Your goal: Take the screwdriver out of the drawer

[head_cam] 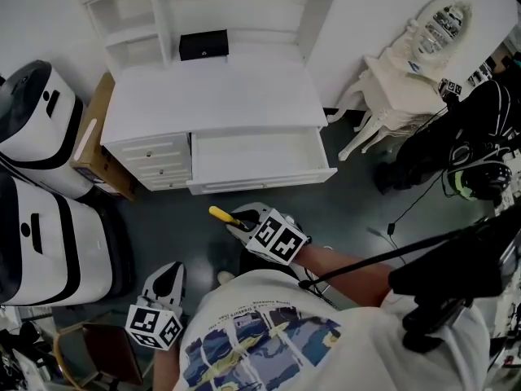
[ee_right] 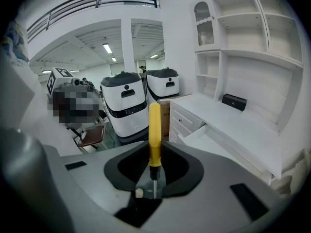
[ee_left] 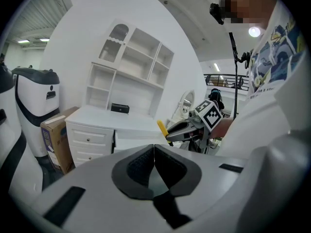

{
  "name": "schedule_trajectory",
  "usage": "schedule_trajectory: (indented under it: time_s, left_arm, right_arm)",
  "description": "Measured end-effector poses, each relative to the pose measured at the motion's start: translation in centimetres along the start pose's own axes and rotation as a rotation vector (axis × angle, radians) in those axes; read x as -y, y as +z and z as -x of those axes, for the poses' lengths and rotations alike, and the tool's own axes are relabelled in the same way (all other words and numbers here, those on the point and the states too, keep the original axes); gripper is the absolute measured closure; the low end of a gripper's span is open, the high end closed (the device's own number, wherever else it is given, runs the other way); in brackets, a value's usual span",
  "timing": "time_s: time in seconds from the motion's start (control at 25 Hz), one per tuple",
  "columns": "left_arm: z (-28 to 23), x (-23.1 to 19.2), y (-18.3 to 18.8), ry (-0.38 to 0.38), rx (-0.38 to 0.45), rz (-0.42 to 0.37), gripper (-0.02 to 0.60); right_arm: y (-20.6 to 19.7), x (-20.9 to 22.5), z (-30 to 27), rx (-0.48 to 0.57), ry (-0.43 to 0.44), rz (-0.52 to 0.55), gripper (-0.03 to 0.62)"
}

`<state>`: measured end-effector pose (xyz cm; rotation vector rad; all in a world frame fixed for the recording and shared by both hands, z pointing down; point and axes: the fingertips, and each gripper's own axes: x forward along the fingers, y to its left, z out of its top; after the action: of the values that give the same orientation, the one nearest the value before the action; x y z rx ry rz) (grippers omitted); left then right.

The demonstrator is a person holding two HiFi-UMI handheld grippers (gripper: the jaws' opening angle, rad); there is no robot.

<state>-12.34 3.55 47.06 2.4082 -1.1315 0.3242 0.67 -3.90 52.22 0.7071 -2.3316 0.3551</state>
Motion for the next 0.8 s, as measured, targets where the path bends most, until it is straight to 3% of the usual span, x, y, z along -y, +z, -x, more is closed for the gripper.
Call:
schedule_trajectory:
  time_s: [0.8]
  left_arm:
    - [-1.8,-0.8,1.0,-0.020,-0.028,0.005,0.568]
  right_arm:
    - [1.0,1.0,-0.5,-0.005,0.028,-0.045,0.500]
